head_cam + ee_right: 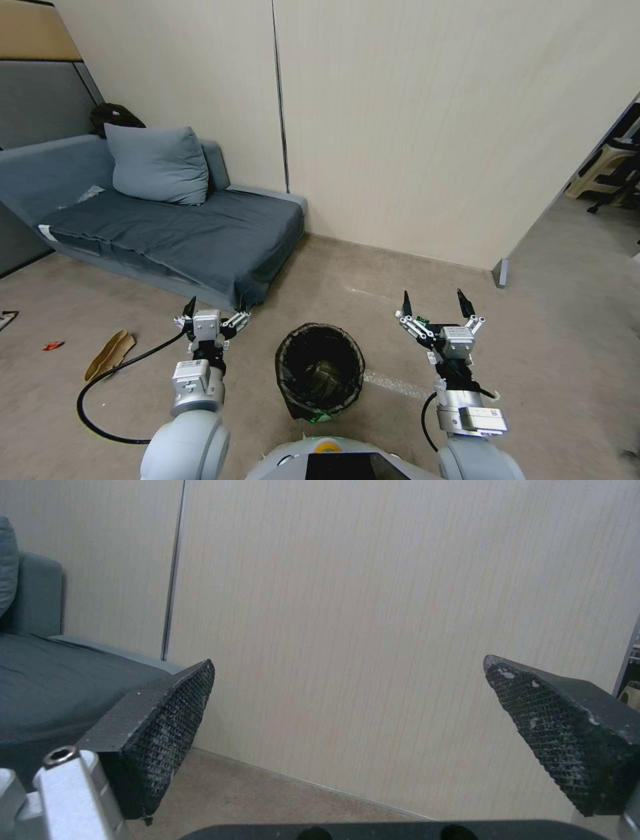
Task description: Pick up the trash bin, then pick up the garbage from the floor and place it into the trash bin.
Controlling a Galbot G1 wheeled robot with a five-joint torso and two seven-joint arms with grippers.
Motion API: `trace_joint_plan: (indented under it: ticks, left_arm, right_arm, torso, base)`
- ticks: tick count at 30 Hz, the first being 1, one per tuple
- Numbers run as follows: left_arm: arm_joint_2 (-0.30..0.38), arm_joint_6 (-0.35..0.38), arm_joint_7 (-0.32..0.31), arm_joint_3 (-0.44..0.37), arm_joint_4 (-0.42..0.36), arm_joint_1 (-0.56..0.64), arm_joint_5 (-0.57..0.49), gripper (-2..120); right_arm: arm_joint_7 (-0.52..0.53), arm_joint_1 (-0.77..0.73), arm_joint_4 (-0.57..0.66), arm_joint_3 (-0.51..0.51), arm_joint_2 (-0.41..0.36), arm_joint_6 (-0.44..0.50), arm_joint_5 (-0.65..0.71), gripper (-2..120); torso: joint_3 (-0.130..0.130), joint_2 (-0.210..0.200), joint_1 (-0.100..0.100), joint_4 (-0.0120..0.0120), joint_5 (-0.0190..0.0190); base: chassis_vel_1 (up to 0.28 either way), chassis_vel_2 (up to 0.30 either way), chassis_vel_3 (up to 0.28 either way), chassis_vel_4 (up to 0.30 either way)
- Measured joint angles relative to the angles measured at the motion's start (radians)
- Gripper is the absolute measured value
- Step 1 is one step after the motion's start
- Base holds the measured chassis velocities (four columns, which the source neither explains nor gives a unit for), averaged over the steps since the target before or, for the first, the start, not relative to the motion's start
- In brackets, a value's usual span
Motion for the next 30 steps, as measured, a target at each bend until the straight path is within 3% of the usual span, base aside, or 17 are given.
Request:
trace_joint_plan:
  ticks: [30]
  left_arm:
    - [0.000, 0.000, 0.000, 0.000, 0.000, 0.000, 0.000, 100]
  right_arm:
    - [0.000, 0.000, 0.000, 0.000, 0.000, 0.000, 0.000, 100]
  torso:
    - [0.000, 0.000, 0.000, 0.0000, 0.0000]
  base:
    - [0.000, 0.000, 0.000, 0.000]
